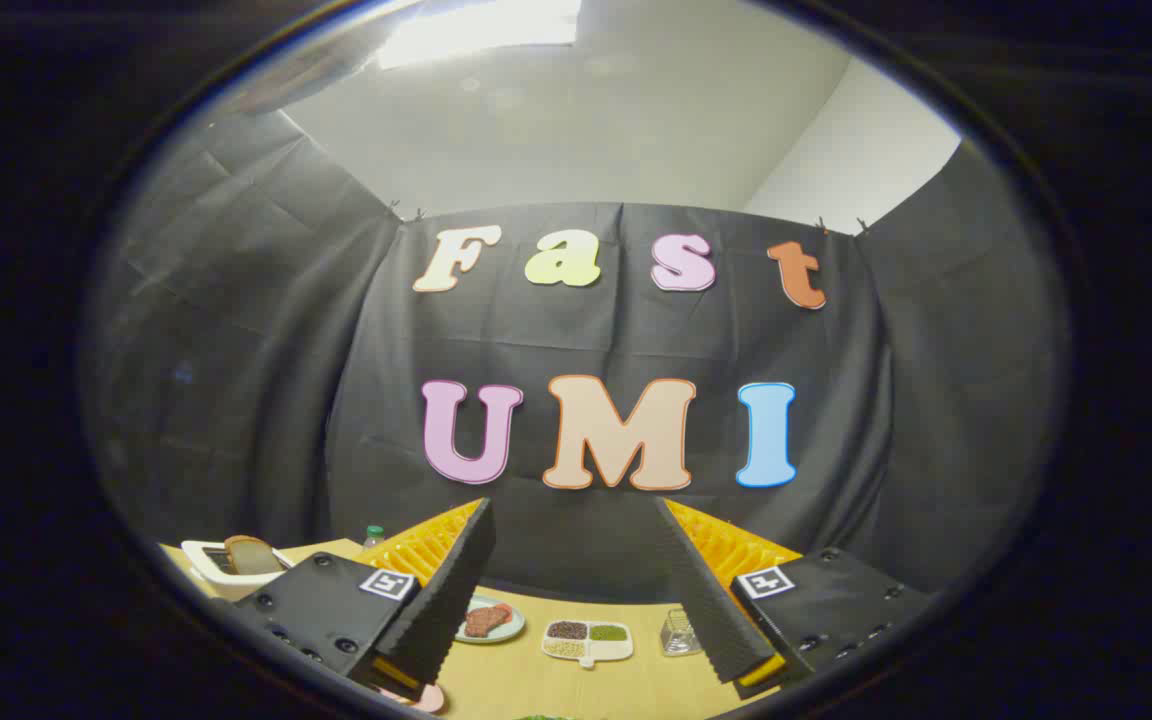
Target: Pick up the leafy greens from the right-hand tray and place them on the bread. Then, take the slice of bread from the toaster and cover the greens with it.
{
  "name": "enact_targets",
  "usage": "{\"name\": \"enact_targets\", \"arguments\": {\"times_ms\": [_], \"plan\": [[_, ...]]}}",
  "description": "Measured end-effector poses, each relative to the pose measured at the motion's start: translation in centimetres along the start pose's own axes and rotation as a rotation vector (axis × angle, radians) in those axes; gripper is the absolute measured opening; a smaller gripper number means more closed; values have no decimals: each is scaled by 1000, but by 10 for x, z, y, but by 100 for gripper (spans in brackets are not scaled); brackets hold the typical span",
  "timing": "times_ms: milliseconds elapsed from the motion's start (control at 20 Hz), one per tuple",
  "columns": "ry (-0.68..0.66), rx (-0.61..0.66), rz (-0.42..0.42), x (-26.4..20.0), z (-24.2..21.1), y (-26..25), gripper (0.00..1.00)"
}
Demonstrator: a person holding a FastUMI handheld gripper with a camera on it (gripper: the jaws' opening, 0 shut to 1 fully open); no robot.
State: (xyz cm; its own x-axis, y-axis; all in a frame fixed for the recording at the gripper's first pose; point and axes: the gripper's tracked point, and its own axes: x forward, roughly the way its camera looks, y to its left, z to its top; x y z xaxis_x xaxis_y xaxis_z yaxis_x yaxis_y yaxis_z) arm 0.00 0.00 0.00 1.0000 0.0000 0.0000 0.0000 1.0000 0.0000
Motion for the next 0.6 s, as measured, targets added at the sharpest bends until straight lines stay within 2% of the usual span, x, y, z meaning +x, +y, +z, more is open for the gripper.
{"name": "enact_targets", "arguments": {"times_ms": [600], "plan": [[61,8,16,-3,-24,-6,100]]}}
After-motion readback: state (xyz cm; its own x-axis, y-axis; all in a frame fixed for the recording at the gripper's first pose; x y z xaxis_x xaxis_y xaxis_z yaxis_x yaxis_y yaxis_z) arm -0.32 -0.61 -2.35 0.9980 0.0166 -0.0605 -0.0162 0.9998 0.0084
